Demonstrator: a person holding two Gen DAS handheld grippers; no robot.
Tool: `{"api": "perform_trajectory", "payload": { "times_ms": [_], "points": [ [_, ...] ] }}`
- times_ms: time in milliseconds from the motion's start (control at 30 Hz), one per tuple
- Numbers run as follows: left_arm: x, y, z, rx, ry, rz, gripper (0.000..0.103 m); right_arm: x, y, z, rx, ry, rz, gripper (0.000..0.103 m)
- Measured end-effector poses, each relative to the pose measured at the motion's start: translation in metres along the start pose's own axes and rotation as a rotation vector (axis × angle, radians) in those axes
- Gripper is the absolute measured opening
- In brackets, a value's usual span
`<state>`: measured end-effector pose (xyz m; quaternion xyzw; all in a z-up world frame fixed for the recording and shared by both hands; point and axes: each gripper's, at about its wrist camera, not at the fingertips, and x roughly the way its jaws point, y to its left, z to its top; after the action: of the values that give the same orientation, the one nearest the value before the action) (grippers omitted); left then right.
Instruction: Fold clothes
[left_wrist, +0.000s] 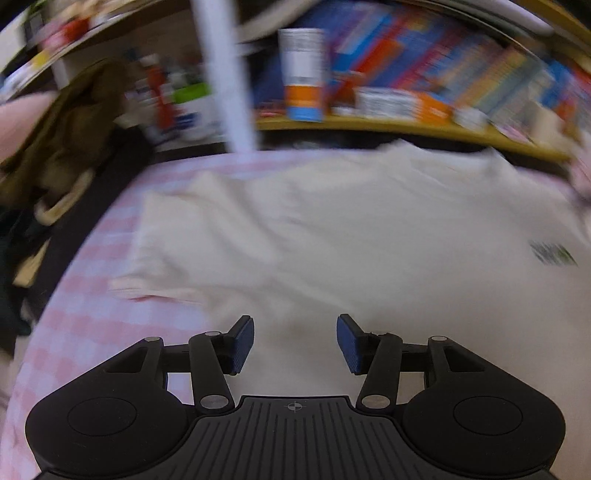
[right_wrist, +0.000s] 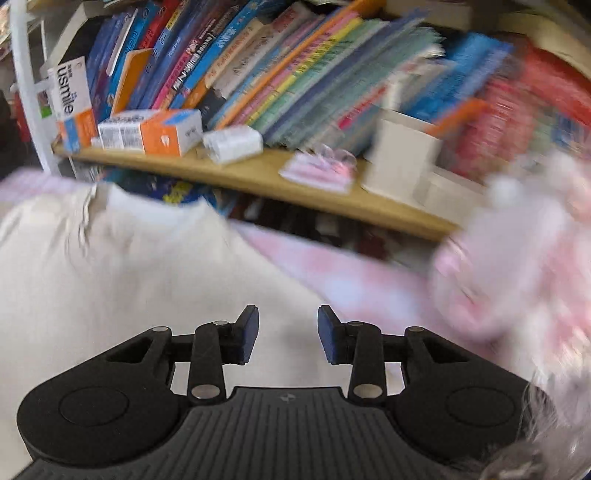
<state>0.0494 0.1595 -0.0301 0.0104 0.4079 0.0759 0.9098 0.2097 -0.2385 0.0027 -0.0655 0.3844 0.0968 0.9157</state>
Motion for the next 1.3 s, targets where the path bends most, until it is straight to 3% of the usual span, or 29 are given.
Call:
{"api": "perform_trajectory", "payload": {
  "times_ms": [100,167,367,433,467,533,567,633,767,833,1133,1300],
  "points": [
    [0.008,0.028,0.01,-0.087,0.005,0.039,0.049,-0.039,-0.009,-0.037,0.016,-0.001,-0.071,0.034],
    [0.018,0.044,0.014,-0.148,0.052,0.032,0.049,-0.055,-0.013,-0.055,0.074,0.017,-0.105,0.034],
    [0.042,0.074,0.016,-0.372,0.083,-0.057,0.047,-0.092,-0.01,-0.101,0.317,0.072,-0.141,0.034],
    [0.048,0.081,0.016,-0.455,0.072,-0.092,0.042,-0.096,-0.005,-0.109,0.382,0.098,-0.131,0.034],
    [0.05,0.084,0.016,-0.488,0.065,-0.111,0.038,-0.096,-0.002,-0.112,0.407,0.112,-0.122,0.034],
    [0.055,0.088,0.017,-0.527,0.065,-0.131,0.012,-0.095,0.004,-0.116,0.42,0.126,-0.127,0.036],
    [0.057,0.091,0.016,-0.543,0.063,-0.133,0.005,-0.094,0.008,-0.115,0.41,0.124,-0.138,0.036],
    [0.059,0.096,0.014,-0.563,0.049,-0.135,0.001,-0.092,0.016,-0.113,0.386,0.121,-0.161,0.035],
    [0.055,0.1,0.01,-0.539,0.027,-0.109,0.001,-0.083,0.026,-0.106,0.309,0.124,-0.17,0.014],
    [0.054,0.104,0.008,-0.537,0.021,-0.103,0.001,-0.079,0.027,-0.103,0.294,0.121,-0.162,0.01],
    [0.052,0.119,0.005,-0.555,0.007,-0.085,0.001,-0.06,0.04,-0.088,0.245,0.107,-0.146,0.007],
    [0.053,0.111,0.007,-0.511,0.012,-0.08,0.001,-0.057,0.04,-0.086,0.233,0.099,-0.138,0.005]
  ]
}}
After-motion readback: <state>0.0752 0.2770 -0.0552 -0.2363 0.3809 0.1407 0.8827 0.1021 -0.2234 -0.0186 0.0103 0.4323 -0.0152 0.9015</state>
